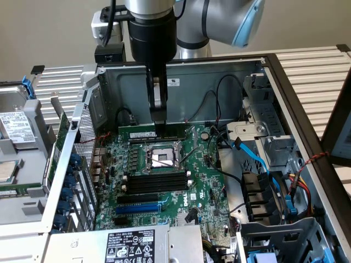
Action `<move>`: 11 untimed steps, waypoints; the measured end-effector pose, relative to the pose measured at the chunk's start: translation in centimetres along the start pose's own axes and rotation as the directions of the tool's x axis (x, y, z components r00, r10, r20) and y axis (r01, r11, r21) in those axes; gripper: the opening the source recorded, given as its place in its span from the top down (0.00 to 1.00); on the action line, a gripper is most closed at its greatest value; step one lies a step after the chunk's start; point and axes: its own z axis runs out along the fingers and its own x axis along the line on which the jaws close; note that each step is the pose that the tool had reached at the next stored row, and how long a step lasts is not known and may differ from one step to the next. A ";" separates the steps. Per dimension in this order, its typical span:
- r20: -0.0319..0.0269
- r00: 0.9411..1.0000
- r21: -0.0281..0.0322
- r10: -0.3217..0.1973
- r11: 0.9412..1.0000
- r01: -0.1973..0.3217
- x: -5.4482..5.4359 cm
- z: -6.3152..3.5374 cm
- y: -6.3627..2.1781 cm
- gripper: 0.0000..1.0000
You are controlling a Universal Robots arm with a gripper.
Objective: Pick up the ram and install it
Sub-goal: 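Insert the ram into the slot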
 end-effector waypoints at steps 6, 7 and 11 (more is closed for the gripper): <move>-0.021 1.000 -0.001 0.001 1.000 -0.001 -0.1 2.01 -0.13 0.86; -0.021 1.000 -0.001 0.001 1.000 -0.001 -0.1 2.19 -0.13 0.86; -0.021 1.000 -0.001 0.001 1.000 -0.002 -0.1 2.92 -0.11 0.86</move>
